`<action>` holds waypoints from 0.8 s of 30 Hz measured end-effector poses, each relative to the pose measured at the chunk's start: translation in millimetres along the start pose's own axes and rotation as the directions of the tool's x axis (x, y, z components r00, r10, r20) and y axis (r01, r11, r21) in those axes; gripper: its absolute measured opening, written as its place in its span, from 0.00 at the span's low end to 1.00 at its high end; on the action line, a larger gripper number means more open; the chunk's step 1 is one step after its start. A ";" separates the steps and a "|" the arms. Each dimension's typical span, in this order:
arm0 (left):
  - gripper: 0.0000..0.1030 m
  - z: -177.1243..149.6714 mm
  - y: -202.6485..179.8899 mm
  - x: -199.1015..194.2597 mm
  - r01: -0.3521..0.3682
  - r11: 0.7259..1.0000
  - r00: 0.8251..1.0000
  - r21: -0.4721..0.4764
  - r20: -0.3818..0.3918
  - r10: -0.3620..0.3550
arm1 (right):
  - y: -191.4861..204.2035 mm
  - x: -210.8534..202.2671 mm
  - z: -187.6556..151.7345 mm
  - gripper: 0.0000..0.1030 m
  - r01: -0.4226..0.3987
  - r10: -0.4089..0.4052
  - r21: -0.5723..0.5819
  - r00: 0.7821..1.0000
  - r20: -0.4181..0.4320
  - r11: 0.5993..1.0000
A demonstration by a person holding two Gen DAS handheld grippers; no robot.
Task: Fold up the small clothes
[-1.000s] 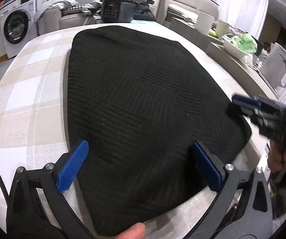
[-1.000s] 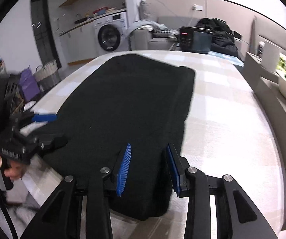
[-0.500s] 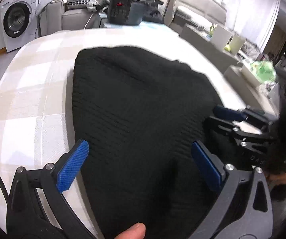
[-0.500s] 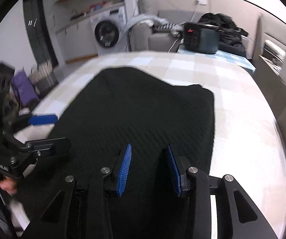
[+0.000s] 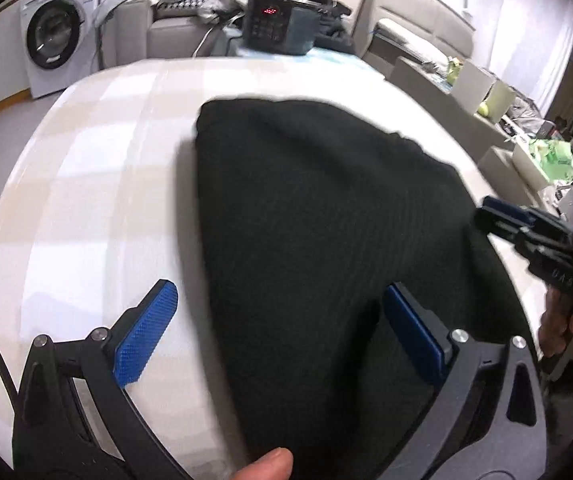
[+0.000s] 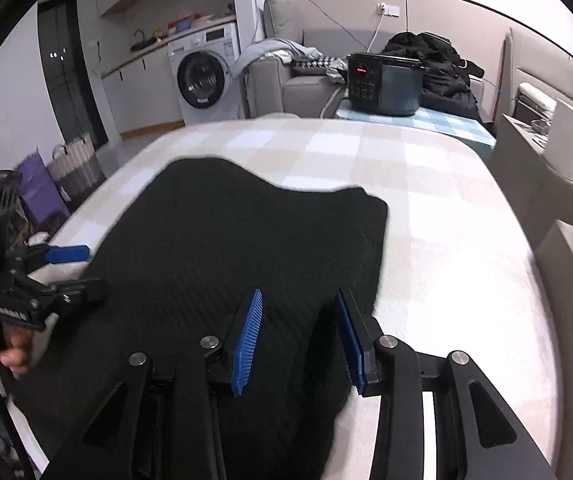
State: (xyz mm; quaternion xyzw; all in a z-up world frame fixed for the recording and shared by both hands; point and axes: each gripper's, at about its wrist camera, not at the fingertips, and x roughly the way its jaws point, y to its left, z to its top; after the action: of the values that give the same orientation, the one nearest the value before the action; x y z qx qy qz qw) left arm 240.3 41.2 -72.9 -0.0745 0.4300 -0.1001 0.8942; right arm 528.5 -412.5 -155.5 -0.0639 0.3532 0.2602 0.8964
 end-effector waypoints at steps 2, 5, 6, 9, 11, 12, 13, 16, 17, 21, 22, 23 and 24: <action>0.99 8.6 -8.3 9.1 -0.002 1.000 1.000 0.023 -0.004 0.003 | 8.8 8.3 5.4 0.38 -0.024 0.024 -0.032 1.000 0.002 0.999; 0.99 14.7 -11.3 23.4 -0.045 0.998 0.998 0.048 -0.034 0.046 | 10.2 25.1 11.0 0.38 -0.011 0.008 -0.092 0.999 -0.033 0.996; 0.99 14.9 -8.8 25.5 -0.038 0.998 0.998 0.041 -0.043 0.040 | 7.4 27.0 10.1 0.38 -0.002 -0.002 -0.097 0.999 -0.040 0.995; 0.99 13.8 7.9 26.6 -0.056 0.998 0.997 -0.005 -0.051 0.055 | -19.9 23.8 4.7 0.38 0.079 -0.081 -0.048 0.996 -0.040 0.996; 0.99 11.3 19.3 24.2 -0.095 0.995 0.994 -0.024 -0.049 0.094 | -42.0 21.4 -0.2 0.38 0.129 -0.128 0.019 0.990 -0.061 0.991; 0.99 8.9 26.1 20.6 -0.100 0.994 0.994 -0.044 -0.046 0.098 | -55.7 16.9 -4.9 0.38 0.130 -0.125 0.072 0.989 -0.078 0.989; 0.99 5.8 30.5 16.3 -0.095 0.994 0.995 -0.059 -0.043 0.093 | -63.2 12.0 -9.0 0.38 0.116 -0.108 0.107 0.991 -0.082 0.987; 0.99 -4.2 39.8 -1.6 -0.088 0.991 0.996 -0.104 -0.021 0.087 | -78.5 -4.2 -23.5 0.38 0.005 0.013 0.213 0.996 -0.083 0.977; 0.99 -9.5 41.2 -8.3 -0.083 0.990 0.997 -0.116 -0.015 0.082 | -82.2 -10.6 -30.1 0.38 -0.056 0.077 0.263 0.994 -0.071 0.963; 0.98 -28.0 43.8 -27.6 -0.008 0.982 1.000 -0.188 -0.002 0.008 | -76.9 -18.2 -42.8 0.40 -0.196 0.227 0.338 0.972 -0.054 0.920; 0.97 -28.8 44.4 -27.2 0.016 0.979 1.000 -0.202 -0.008 -0.018 | -74.8 -17.5 -45.0 0.41 -0.220 0.254 0.346 0.965 -0.057 0.912; 0.93 -34.4 42.6 -28.9 0.043 0.975 0.999 -0.218 -0.017 -0.047 | -73.1 -16.7 -47.3 0.41 -0.244 0.283 0.359 0.957 -0.062 0.901; 0.84 -36.9 42.2 -26.5 0.066 0.972 0.997 -0.226 -0.035 -0.075 | -72.5 -15.3 -49.4 0.41 -0.265 0.310 0.376 0.949 -0.064 0.888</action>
State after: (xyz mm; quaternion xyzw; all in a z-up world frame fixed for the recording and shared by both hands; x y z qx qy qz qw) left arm 200.1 86.8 -85.0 -0.1883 0.4548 -0.0841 0.8664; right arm 526.5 -495.9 -187.0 0.1397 0.4549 0.3161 0.8208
